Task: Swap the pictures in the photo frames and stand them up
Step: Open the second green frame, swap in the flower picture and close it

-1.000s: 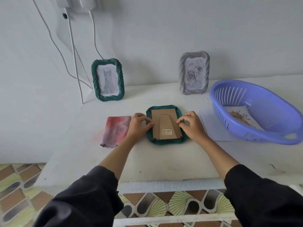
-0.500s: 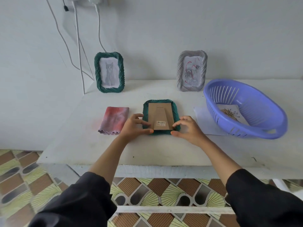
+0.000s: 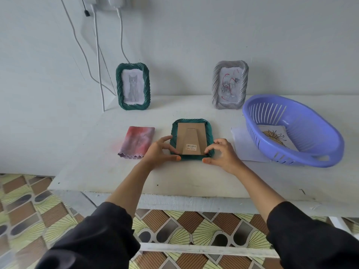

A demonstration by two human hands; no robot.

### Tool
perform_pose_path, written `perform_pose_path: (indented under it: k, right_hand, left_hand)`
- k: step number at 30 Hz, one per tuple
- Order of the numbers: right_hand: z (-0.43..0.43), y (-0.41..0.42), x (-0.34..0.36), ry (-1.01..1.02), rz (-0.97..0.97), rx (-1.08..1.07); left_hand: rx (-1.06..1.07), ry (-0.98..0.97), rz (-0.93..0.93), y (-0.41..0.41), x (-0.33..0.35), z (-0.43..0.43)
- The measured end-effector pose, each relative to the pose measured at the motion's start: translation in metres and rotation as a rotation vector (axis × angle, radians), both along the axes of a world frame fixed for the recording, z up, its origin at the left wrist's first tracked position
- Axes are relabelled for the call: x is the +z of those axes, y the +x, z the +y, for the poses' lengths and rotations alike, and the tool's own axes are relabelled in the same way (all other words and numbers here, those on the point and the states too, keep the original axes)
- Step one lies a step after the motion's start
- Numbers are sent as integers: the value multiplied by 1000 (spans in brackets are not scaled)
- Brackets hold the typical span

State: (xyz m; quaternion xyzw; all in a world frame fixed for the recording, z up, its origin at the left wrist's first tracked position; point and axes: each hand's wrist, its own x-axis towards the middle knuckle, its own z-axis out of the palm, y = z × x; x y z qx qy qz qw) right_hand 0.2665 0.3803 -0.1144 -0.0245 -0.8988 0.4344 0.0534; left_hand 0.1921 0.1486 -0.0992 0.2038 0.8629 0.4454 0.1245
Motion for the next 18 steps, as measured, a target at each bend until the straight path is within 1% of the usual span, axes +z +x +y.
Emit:
perform_pose_path:
  k: [8, 14, 16, 18]
  right_hand:
    - [0, -1, -1, 37, -6, 11]
    - [-1, 0, 0, 26, -25, 25]
    - [0, 1, 4, -4, -71, 36]
    - [1, 1, 10, -79, -106, 39]
  left_hand:
    - [-4, -42, 35, -2, -5, 0]
    - [8, -47, 11, -2, -3, 0]
    - [33, 12, -46, -1, 0, 1]
    - [88, 128, -115, -1, 2, 4]
